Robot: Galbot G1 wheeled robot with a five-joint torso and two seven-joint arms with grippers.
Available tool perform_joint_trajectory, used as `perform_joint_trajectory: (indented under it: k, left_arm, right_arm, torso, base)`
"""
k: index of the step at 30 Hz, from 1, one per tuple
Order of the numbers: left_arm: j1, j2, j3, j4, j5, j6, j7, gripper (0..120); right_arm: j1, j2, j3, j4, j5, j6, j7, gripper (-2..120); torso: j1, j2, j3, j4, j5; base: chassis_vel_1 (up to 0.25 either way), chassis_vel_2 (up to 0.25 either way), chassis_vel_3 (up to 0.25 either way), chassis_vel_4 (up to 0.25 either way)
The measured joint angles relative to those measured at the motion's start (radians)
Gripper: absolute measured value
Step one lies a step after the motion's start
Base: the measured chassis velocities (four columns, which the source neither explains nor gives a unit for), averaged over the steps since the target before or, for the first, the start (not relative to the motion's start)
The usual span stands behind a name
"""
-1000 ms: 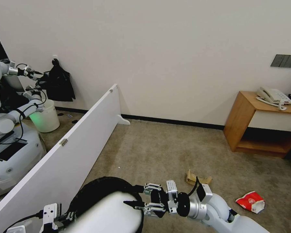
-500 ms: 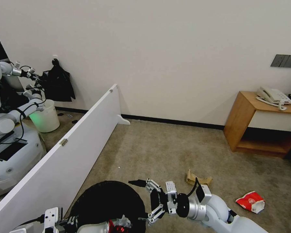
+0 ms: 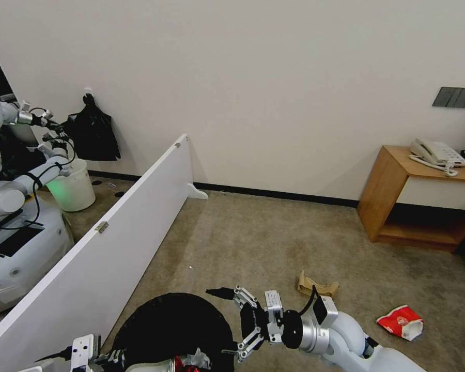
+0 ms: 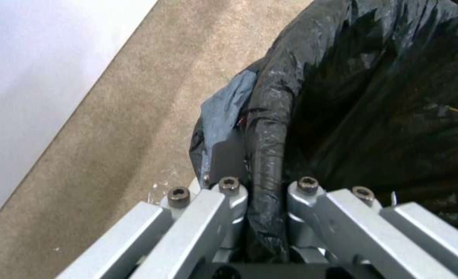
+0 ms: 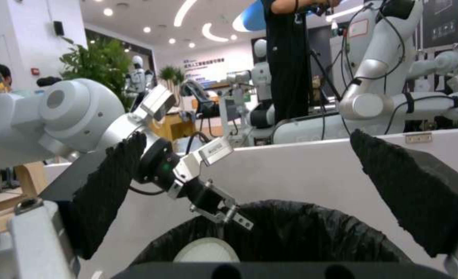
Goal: Pick up the trash bin, then pick up the garbage from the floor and place it into the trash bin.
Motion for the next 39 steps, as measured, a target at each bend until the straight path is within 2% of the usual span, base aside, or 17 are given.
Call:
perform_joint_trajectory:
  k: [14,19,26,39]
  left_arm:
    - [0.0,0.0,0.0,0.0,0.0,0.002,0.0,4]
    - [0.0,0.001,0.001,0.0,-0.001,0.003,-0.001,4]
    - [-0.002,0.009,0.008,0.0,-0.01,0.007,-0.005,4]
    - [-0.004,0.023,0.016,0.0,-0.012,0.008,-0.005,4]
  right_arm:
    - [-0.009,0.006,0.021,-0.005,-0.001,0.005,-0.001,100]
    - [-0.034,0.008,0.08,-0.006,-0.003,0.008,0.039,100]
    - [-0.121,0.011,0.236,0.014,-0.011,0.008,0.134,100]
    - [-0.316,0.045,0.533,0.04,-0.166,0.003,0.332,100]
  torso:
    - [0.0,0.0,0.0,0.0,0.0]
    - [0.0,0.0,0.0,0.0,0.0]
    - [0.0,0.0,0.0,-0.0001,0.0]
    - [0.0,0.0,0.0,-0.0001,0.0001]
  base:
    - [0.0,0.0,0.0,0.0]
    - [0.0,0.0,0.0,0.0]
    - [0.0,0.0,0.0,0.0]
    - [0.0,0.0,0.0,0.0]
